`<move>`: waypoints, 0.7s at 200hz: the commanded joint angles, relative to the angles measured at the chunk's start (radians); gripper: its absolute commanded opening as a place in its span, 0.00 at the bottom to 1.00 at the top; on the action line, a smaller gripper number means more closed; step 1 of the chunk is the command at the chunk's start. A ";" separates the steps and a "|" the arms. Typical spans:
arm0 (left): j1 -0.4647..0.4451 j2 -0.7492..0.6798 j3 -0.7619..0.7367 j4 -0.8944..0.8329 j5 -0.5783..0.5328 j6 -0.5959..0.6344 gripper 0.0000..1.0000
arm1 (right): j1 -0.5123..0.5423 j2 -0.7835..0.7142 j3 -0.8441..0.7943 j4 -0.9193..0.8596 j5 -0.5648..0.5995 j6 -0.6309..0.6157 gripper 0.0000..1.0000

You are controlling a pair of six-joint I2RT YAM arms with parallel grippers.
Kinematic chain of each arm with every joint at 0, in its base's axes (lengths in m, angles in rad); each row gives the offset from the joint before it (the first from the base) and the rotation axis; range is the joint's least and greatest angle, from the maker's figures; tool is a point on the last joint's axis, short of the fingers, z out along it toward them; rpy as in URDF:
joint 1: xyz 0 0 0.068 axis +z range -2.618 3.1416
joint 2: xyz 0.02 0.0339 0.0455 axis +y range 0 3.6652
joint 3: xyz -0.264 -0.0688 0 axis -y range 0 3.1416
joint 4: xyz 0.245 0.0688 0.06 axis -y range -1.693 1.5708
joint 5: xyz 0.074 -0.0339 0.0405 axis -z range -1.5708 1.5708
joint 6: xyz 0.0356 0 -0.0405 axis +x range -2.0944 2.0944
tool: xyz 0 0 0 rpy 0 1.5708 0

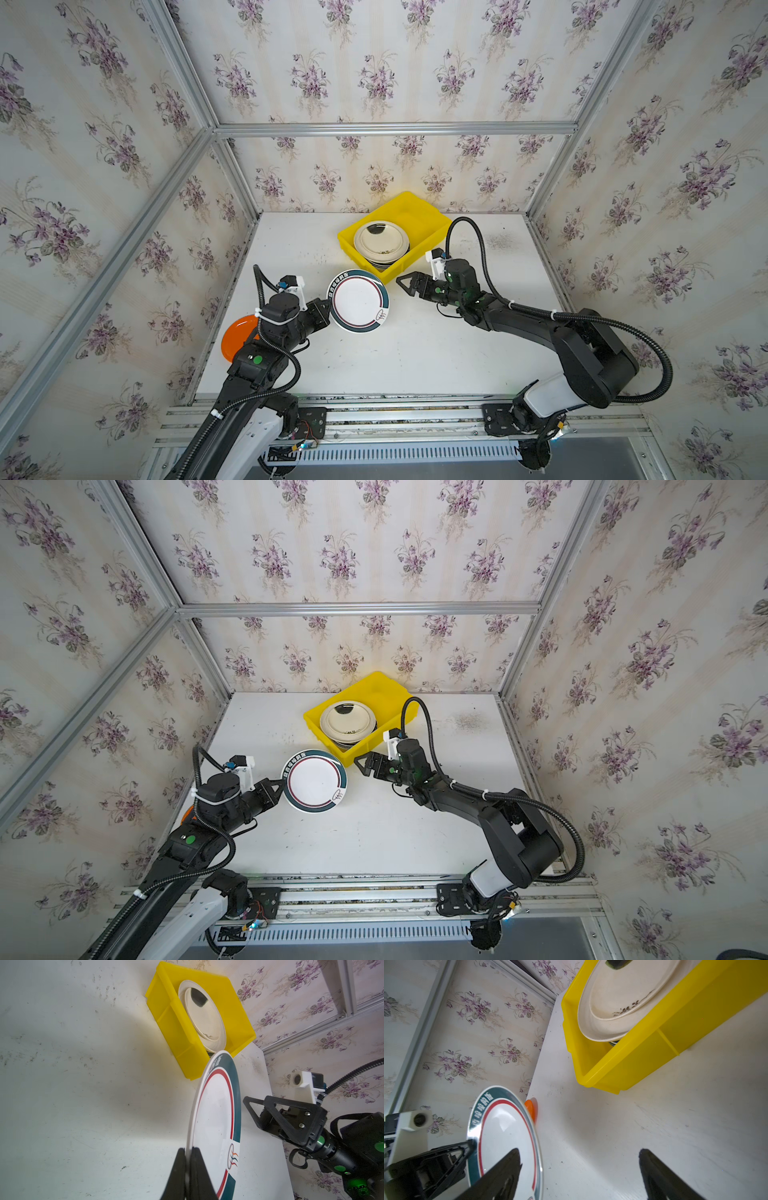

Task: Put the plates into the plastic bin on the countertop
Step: 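Hold the plate up with the left gripper while the right gripper grasps its rim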

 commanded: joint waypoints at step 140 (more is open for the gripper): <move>-0.033 0.229 0.013 0.394 0.226 -0.044 0.00 | -0.010 -0.032 -0.040 0.039 -0.038 0.047 0.43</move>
